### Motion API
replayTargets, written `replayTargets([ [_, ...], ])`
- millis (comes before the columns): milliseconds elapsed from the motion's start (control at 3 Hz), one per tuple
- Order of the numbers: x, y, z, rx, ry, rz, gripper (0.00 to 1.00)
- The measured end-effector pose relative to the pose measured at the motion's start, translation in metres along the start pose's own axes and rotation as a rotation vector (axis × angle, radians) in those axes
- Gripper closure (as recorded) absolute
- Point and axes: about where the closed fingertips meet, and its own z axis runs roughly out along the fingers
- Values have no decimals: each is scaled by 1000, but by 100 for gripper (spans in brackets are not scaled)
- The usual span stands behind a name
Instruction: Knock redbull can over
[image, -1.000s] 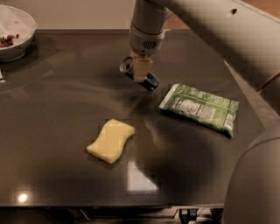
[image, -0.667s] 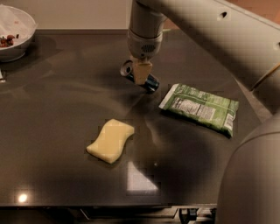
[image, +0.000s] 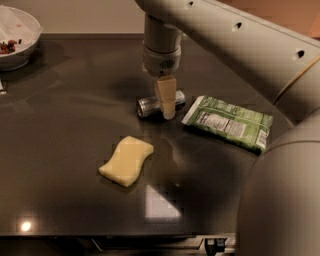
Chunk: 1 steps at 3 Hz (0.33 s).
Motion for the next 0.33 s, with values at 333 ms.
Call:
replayTargets([
  [333, 0, 0, 0, 0, 0, 0, 0],
])
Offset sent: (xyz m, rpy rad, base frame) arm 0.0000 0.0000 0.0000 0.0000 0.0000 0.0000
